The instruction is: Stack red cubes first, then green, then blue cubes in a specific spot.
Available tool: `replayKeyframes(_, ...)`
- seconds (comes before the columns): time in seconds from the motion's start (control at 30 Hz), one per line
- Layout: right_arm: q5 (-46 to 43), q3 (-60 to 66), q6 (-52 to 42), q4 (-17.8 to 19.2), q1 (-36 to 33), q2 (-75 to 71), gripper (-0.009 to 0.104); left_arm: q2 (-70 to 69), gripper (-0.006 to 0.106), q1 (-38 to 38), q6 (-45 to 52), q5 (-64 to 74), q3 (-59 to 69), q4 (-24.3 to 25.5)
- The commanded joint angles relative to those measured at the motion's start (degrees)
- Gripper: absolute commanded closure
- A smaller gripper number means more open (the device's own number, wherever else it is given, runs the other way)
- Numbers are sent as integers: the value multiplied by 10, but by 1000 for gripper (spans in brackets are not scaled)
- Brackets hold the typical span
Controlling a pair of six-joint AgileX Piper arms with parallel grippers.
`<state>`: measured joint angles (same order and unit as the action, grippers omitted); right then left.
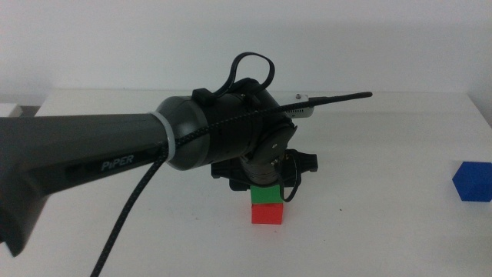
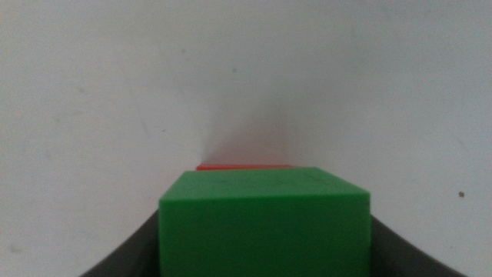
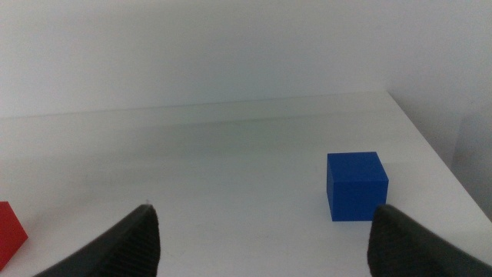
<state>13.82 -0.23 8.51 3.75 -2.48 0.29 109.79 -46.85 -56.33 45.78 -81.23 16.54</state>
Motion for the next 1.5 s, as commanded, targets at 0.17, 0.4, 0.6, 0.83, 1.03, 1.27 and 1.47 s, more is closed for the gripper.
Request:
replayKeyframes(0.17, -7, 2, -6, 4, 2, -3, 2, 14, 85, -1, -5, -23, -7, -4)
replayKeyframes(0.4, -7, 2, -6, 4, 2, -3, 2, 27, 72, -1, 21, -23, -7, -6)
replayKeyframes(0.6, -7, 2, -6, 4, 2, -3, 2, 29, 41, -1, 25, -19, -7, -9)
replayKeyframes(0.83, -7, 2, -6, 4, 2, -3, 2, -12, 7, -1, 70, -10, -7, -12)
replayKeyframes(1.03, -7, 2, -6, 4, 2, -3, 2, -189, 7, -1, 244, 103, -7, -23)
replayKeyframes(1.27, -7, 2, -6, 4, 2, -3, 2, -450, 7, -1, 343, 159, 77, -60)
replayKeyframes(1.47, -7, 2, -6, 4, 2, -3, 2, -641, 7, -1, 366, 136, 201, -123)
